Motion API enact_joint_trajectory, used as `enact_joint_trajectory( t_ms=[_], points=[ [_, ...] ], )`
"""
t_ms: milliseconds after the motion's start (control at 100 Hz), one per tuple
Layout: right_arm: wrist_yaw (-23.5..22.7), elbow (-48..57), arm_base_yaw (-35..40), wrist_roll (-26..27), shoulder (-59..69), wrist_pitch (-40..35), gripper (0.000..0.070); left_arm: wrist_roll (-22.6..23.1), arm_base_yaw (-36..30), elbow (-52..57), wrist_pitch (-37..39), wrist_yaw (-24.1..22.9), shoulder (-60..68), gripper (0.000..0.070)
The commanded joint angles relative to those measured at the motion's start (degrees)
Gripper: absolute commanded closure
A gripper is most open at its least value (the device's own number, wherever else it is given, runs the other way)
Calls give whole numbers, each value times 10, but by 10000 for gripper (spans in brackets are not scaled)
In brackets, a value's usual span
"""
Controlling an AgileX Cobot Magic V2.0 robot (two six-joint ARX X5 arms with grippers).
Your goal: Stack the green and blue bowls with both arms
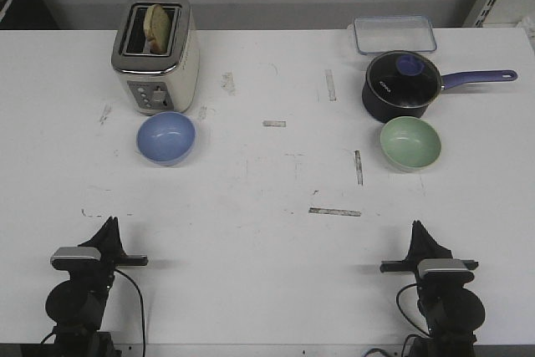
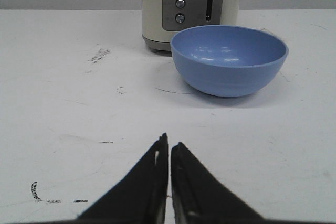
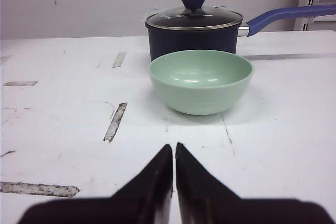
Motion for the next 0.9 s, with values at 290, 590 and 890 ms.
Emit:
enact_joint_trajectory(
  t_ms=[290,590,890],
  points=[
    [0,-1,0,5,-1,5,700,-9,0,-12,6,2,0,699],
    [0,-1,0,5,-1,5,700,-9,0,-12,6,1,0,699],
    [1,-1,0,2,-1,32,700,-8,0,-12,6,1,0,699]
  ],
)
